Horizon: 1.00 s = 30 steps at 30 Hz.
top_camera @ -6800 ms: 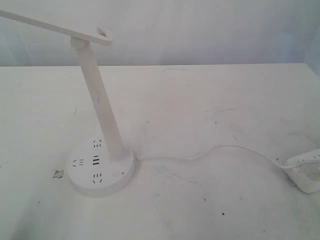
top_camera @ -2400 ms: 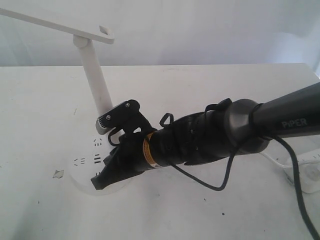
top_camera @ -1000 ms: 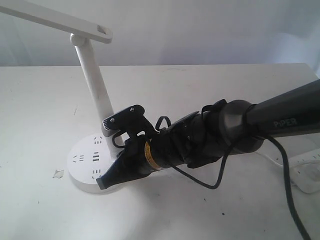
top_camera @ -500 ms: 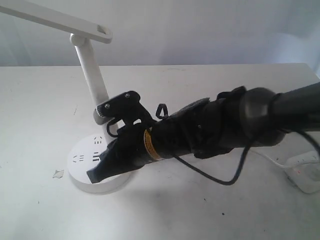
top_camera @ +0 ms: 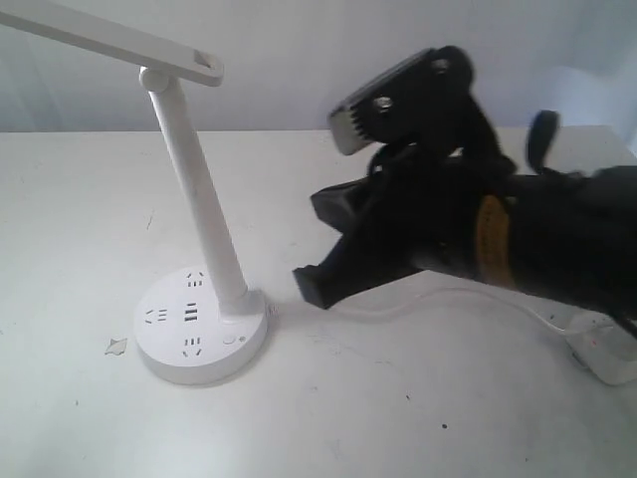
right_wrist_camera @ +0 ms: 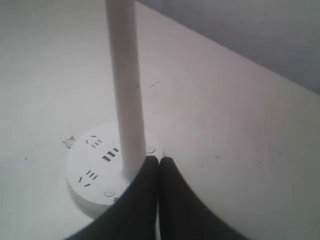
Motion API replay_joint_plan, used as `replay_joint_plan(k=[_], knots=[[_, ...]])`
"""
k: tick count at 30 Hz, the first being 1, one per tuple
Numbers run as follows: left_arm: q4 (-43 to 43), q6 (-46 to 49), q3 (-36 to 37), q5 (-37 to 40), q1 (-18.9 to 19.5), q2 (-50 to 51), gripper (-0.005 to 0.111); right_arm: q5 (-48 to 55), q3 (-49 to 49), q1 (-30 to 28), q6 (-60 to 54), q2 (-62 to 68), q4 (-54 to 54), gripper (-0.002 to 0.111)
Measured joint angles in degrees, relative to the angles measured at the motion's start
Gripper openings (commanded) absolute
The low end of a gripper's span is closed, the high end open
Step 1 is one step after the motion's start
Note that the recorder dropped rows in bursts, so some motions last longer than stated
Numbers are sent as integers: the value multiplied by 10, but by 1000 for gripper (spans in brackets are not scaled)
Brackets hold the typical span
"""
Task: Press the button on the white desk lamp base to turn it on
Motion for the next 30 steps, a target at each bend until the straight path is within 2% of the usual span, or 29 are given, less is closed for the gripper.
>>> replay_joint_plan(k=[5, 9, 17, 24, 30], knots=[[0, 0, 0, 0, 0, 0, 1, 13, 50, 0, 0, -104, -1, 0], [0, 0, 0, 0, 0, 0, 1, -10, 72, 0, 0, -95, 9, 0], [0, 0, 0, 0, 0, 0, 1, -120, 50, 0, -29, 138, 45, 0], [0, 0, 0, 0, 0, 0, 1, -217, -41, 0, -213, 294, 252, 0], [0, 0, 0, 0, 0, 0, 1, -229, -83, 0, -264, 361, 318, 0]])
